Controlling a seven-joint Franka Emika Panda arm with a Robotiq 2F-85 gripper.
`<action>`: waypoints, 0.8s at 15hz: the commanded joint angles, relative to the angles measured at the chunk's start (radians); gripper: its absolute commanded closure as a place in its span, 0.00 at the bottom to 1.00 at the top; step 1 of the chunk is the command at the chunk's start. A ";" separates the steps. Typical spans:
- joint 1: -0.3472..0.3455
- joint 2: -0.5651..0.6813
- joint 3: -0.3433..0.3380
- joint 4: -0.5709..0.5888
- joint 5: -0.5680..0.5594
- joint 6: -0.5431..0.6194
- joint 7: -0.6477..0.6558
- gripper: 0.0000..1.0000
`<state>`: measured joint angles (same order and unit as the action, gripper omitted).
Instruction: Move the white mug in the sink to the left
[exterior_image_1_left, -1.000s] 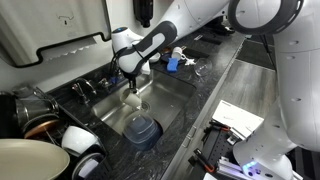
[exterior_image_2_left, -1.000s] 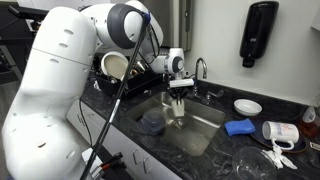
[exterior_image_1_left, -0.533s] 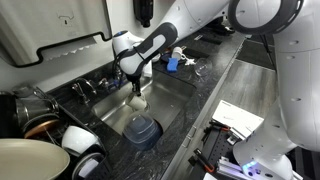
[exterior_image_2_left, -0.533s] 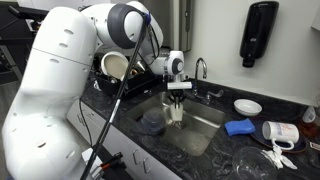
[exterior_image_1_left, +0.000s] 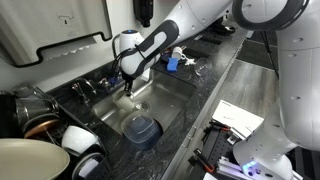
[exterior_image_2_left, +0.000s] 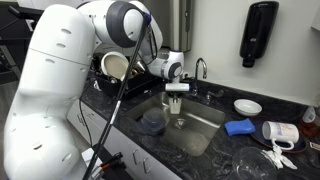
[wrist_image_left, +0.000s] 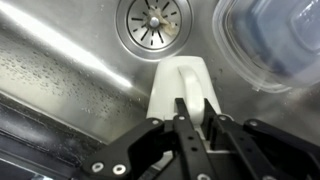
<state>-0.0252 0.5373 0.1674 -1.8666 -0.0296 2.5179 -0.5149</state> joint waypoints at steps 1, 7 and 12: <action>-0.090 -0.045 0.093 -0.091 0.115 0.118 -0.115 0.96; -0.060 0.051 0.035 -0.105 0.055 0.106 -0.086 0.96; -0.067 0.045 0.042 -0.101 0.052 0.082 -0.103 0.96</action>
<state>-0.0924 0.5517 0.2147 -1.9568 0.0428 2.5989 -0.6009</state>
